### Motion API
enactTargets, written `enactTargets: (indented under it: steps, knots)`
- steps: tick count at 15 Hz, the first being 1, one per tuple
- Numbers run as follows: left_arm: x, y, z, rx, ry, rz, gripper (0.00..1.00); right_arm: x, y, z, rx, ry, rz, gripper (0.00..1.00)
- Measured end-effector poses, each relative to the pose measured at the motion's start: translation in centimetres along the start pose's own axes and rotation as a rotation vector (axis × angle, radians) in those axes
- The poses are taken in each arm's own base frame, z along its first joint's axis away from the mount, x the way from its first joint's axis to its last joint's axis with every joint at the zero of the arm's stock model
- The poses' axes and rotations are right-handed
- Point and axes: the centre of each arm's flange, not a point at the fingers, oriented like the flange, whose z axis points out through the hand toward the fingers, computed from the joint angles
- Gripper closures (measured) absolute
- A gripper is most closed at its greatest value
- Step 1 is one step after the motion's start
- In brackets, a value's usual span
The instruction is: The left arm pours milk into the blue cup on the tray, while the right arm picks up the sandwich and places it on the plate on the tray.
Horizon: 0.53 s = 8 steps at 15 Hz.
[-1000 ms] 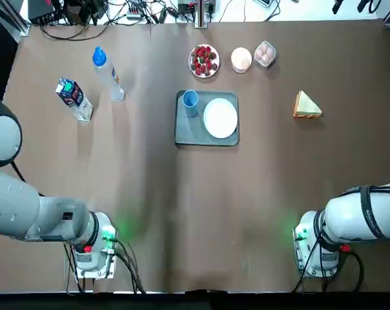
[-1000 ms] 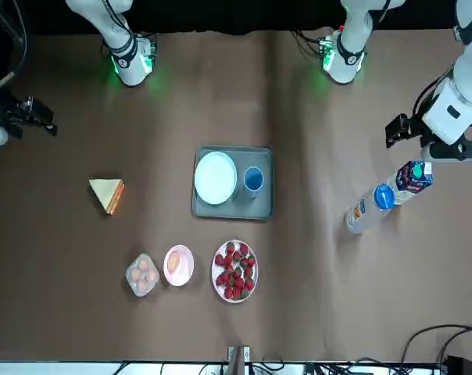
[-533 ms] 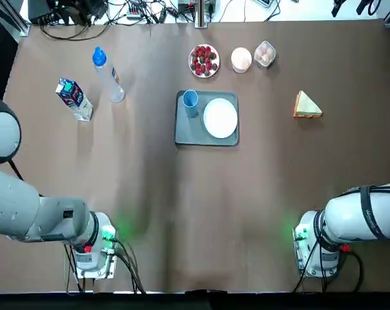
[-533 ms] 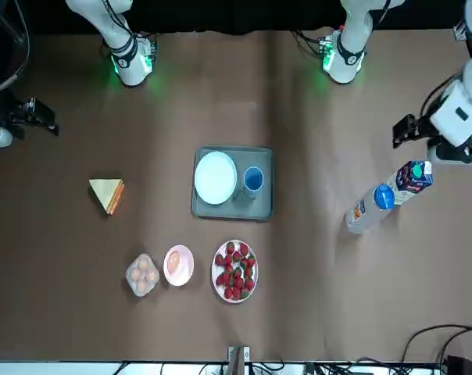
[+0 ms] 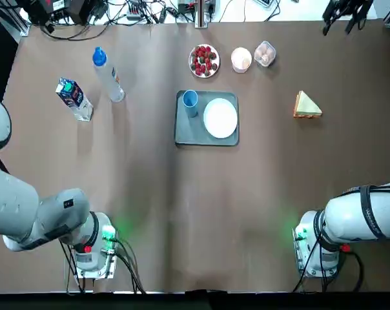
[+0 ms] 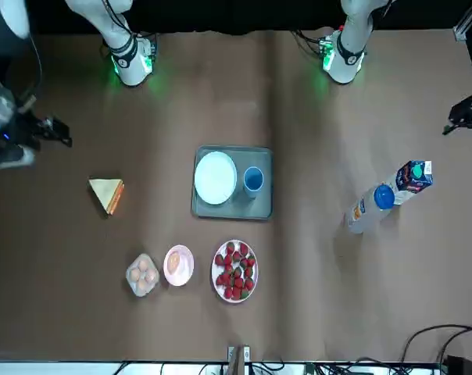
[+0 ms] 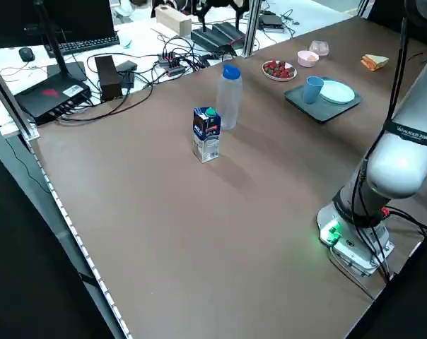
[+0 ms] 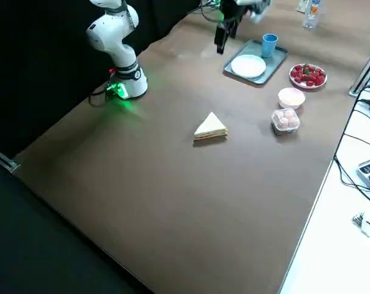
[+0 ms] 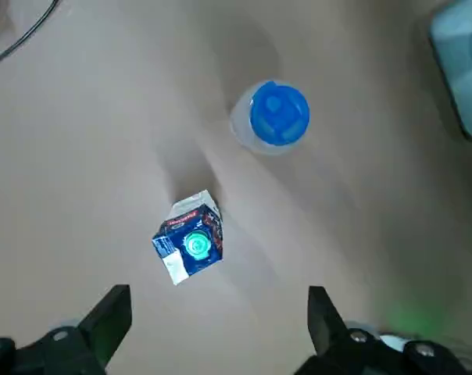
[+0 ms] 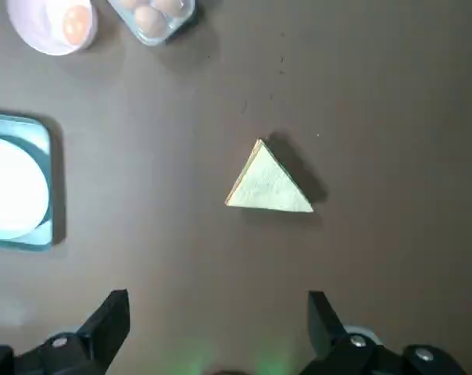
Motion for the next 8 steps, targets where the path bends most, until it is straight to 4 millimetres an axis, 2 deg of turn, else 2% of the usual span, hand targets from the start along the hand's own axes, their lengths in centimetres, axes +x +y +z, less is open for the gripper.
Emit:
enactTargets:
  steps: [4, 5, 8]
  knots:
    - [-3.7, -4.9, 1.5, -0.079, 0.06, 0.172, 0.0, 2.5, 0.8, 9.7, 0.004, -0.05, 0.01, 0.02]
    - [-5.7, -7.8, 3.2, -0.134, 0.109, 0.244, 0.0, 4.2, 1.8, 14.5, 0.008, -0.079, 0.024, 0.02]
    - [-9.6, -12.9, 7.1, -0.209, 0.18, 0.333, 0.0, 6.6, 3.7, 20.7, 0.013, -0.092, 0.044, 0.07]
